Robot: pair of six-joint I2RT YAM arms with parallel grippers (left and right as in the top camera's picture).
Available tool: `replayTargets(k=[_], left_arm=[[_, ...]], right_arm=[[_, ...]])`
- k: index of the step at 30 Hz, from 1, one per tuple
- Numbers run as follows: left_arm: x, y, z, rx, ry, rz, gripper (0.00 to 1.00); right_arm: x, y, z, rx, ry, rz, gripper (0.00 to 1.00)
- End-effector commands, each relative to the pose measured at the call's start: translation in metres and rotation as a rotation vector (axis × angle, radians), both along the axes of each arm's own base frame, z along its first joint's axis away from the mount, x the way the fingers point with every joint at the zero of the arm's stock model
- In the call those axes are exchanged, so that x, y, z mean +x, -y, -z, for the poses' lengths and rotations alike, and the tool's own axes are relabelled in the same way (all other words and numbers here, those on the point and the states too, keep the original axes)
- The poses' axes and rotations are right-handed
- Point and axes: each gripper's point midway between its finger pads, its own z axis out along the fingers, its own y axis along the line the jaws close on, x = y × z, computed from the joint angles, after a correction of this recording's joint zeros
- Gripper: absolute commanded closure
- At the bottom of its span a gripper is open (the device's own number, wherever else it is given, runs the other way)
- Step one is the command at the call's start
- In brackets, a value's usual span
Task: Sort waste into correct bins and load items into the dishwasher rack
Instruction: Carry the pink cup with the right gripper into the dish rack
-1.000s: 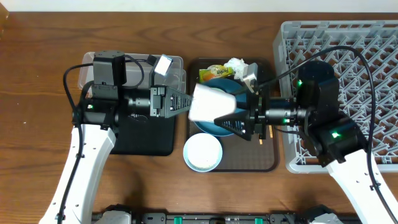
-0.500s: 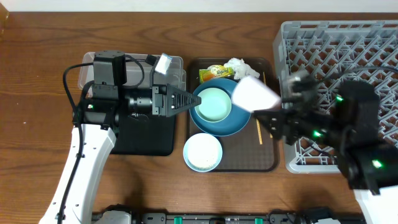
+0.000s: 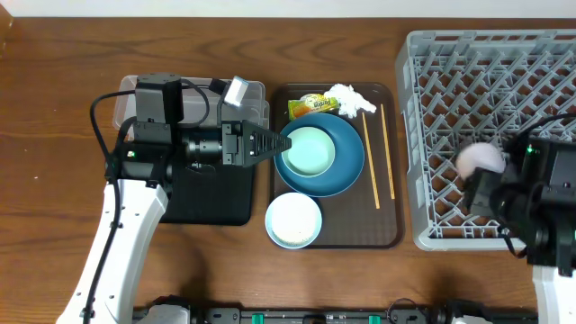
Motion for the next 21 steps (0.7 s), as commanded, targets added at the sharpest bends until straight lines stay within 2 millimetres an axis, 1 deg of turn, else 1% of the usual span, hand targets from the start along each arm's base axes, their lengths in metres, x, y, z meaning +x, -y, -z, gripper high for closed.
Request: replayTargets(k=[1,4,8,14,18,19,20,21], left_arm=[[0.002,-0.001,-0.005,0.002,0.025,-0.006,0.37],[0.002,-0.001,-0.005,0.002,0.025,-0.006,0.37],[0.002,-0.001,-0.005,0.002,0.025,-0.006,0.38],[0.002,-0.001,-0.005,0.002,0.024,-0.006,0.37],[0.002,-0.001,-0.005,0.002,0.019,-0.006,0.37],[0.001,-0.001,-0.005,0.003,0.017,-0.006,0.37],[0.001,-0.001,-0.005,0.002,0.017,-0.005,0.37],[0.001,-0.001,-0.005,0.001,0.017,-0.004,0.37]], right_arm=[[-0.009,0.028,0.010,-0.059,-0.093,0.157,0.56],[-0.020,0.028,0.027,-0.045,-0.217,0.161,0.57],[-0.029,0.027,0.044,-0.034,-0.347,0.156,0.56],[-0.032,0.026,0.062,-0.022,-0.470,0.152,0.54],[-0.028,0.028,0.074,-0.018,-0.517,0.168,0.53],[-0.028,0.028,0.076,-0.017,-0.529,0.177,0.50],[-0.028,0.028,0.078,-0.015,-0.540,0.183,0.44],[-0.028,0.028,0.081,-0.014,-0.551,0.183,0.30]])
